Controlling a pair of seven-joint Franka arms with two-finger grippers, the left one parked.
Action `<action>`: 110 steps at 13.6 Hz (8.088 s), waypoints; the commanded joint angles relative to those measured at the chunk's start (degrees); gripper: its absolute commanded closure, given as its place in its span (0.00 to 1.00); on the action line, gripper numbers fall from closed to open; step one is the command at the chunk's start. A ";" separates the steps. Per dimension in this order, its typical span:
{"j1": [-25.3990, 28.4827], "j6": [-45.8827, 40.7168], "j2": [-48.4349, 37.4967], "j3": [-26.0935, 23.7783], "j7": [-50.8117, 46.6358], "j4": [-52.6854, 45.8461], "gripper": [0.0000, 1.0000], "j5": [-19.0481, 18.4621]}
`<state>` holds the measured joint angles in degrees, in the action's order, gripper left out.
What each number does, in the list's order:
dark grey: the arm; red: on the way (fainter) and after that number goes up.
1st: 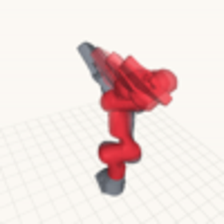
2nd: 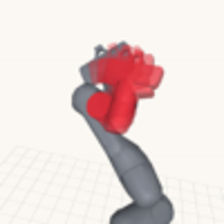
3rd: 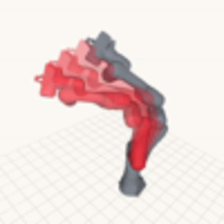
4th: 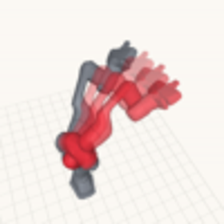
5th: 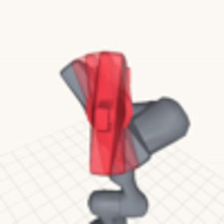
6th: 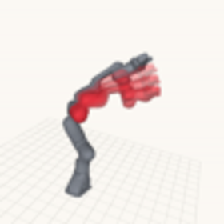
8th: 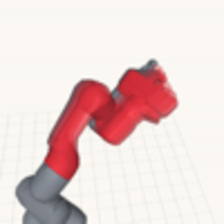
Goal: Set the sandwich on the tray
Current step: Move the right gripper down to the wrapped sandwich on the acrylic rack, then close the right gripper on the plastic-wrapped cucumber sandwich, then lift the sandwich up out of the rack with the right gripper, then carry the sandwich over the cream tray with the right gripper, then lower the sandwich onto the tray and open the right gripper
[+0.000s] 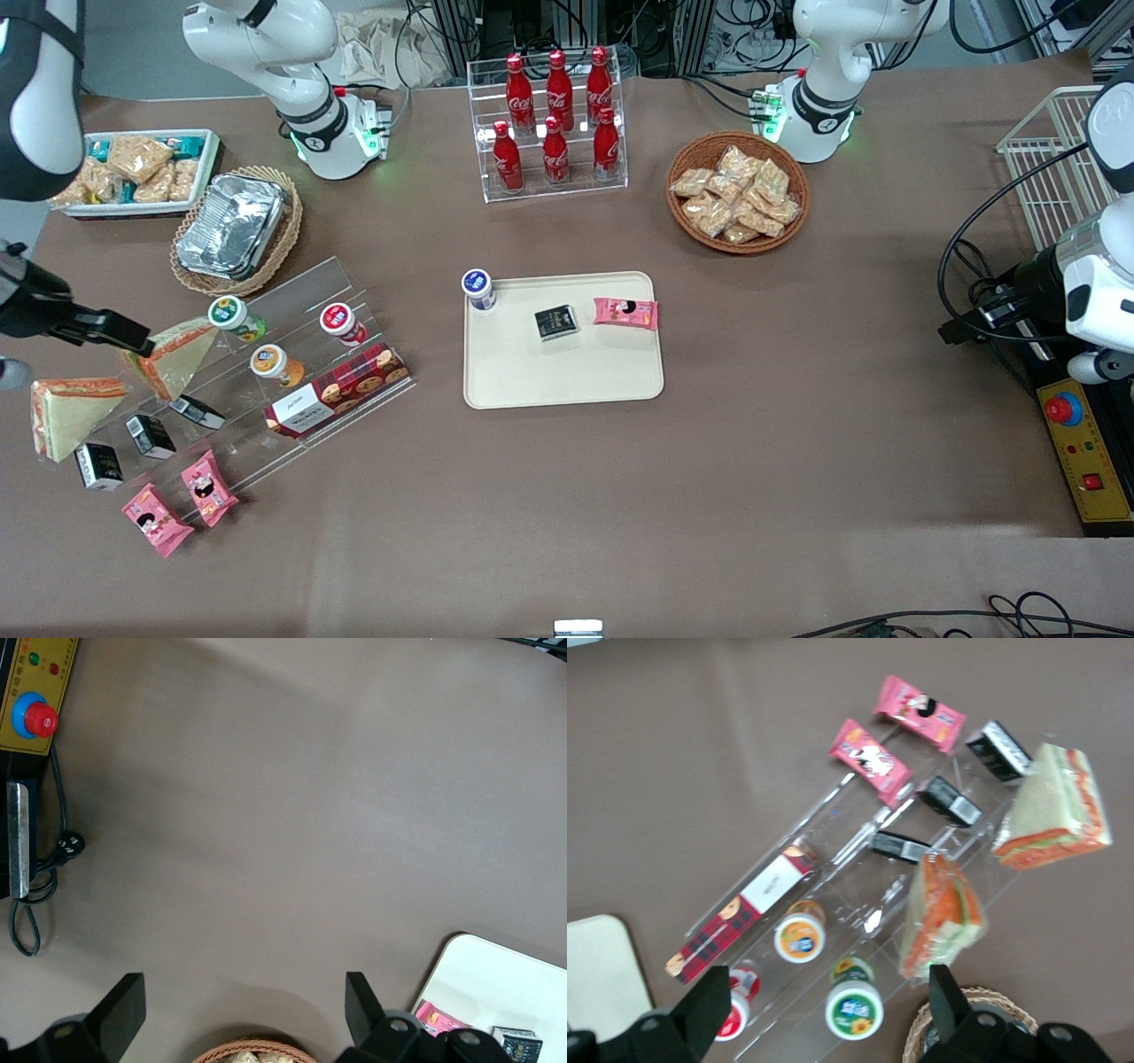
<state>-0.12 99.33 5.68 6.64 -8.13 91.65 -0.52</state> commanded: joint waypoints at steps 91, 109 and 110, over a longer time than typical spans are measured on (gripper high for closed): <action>59.54 35.93 41.42 15.86 -111.04 -7.01 1.00 17.04; 56.99 20.05 25.89 16.29 -90.52 -10.00 0.00 16.43; 56.03 18.02 23.52 16.47 -85.61 -9.82 0.00 16.34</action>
<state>57.26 121.52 34.50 23.22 -101.74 80.32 15.15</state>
